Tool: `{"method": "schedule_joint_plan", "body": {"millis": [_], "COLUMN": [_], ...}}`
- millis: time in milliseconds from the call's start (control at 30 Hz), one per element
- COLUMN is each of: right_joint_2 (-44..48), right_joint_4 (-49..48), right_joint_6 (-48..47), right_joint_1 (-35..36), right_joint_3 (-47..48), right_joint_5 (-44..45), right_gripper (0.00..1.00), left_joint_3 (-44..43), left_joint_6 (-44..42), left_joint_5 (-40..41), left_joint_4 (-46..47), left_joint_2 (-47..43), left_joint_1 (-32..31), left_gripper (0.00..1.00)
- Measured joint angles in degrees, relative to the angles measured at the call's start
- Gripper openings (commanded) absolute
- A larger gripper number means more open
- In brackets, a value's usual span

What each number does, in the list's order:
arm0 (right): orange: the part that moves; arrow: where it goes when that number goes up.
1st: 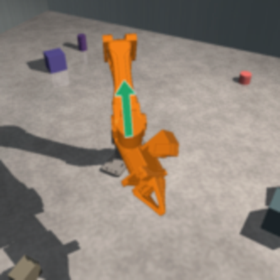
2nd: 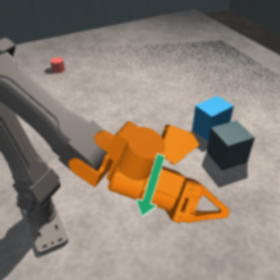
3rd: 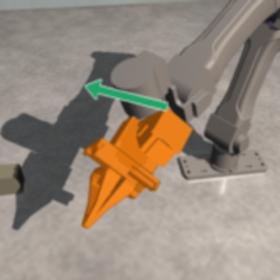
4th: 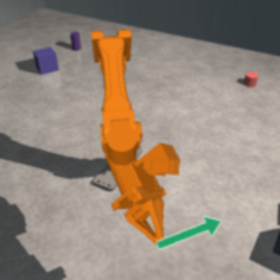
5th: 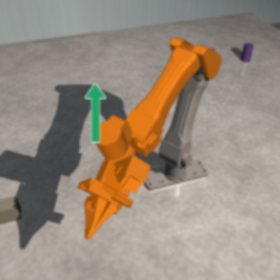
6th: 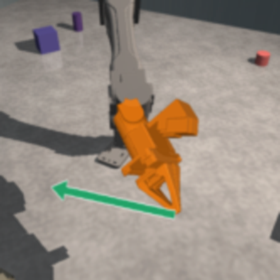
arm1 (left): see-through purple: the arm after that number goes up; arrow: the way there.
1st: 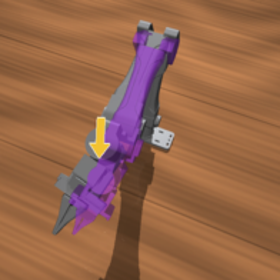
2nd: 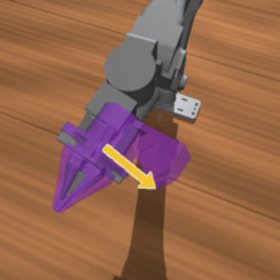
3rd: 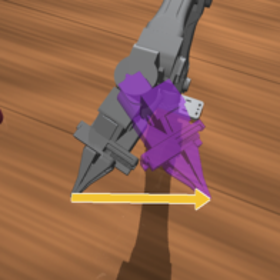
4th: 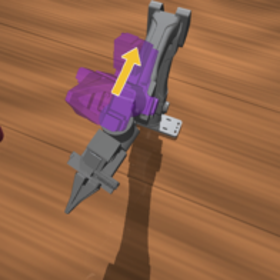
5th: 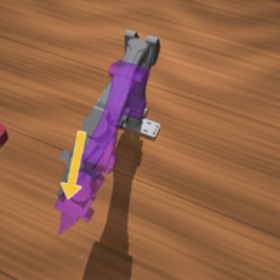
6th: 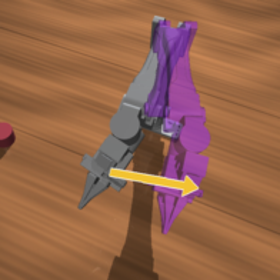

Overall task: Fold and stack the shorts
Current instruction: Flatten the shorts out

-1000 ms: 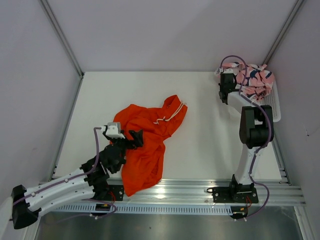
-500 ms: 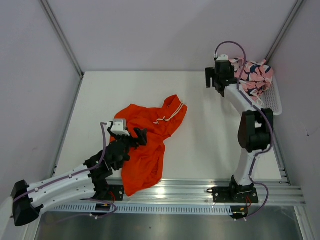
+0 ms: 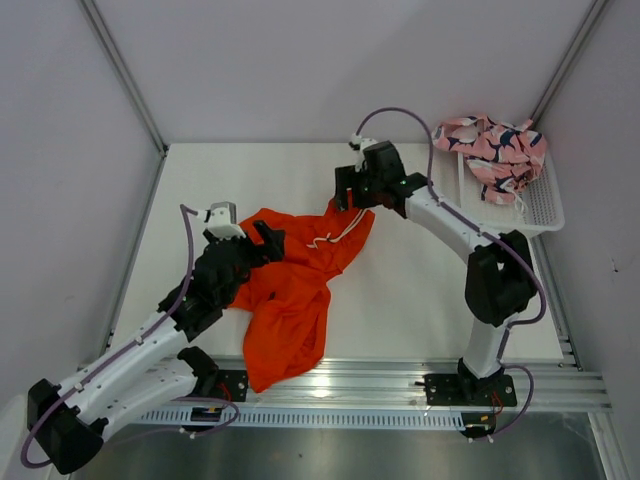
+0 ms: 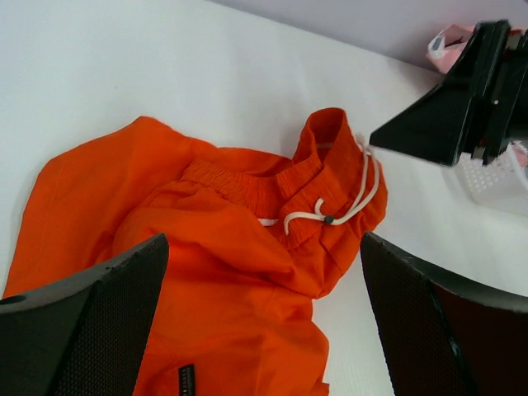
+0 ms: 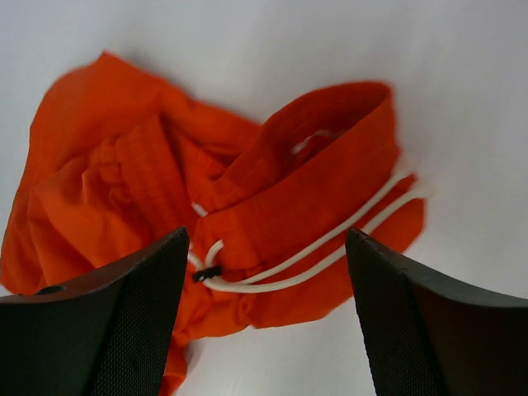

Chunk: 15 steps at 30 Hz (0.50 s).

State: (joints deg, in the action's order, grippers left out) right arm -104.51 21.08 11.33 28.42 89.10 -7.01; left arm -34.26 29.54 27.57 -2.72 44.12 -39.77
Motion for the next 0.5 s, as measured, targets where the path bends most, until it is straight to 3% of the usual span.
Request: {"method": "schedule_joint_plan", "body": {"millis": [167, 500], "right_joint_2": [-3.74, -13.73], "right_joint_4": [4.11, 8.11], "right_joint_6": [2.05, 8.79], "right_joint_1": [5.40, 9.05], "right_joint_3": [1.40, 13.94], "right_joint_5": [0.57, 6.23], "right_gripper": [0.78, 0.76], "left_joint_3": [-0.50, -0.57], "left_joint_6": [0.90, 2.03], "left_joint_5": [-5.05, -10.12], "left_joint_4": [-2.45, -4.76], "left_joint_2": [2.82, 10.43], "left_joint_1": [3.30, 3.58], "left_gripper": [0.99, 0.99]}}
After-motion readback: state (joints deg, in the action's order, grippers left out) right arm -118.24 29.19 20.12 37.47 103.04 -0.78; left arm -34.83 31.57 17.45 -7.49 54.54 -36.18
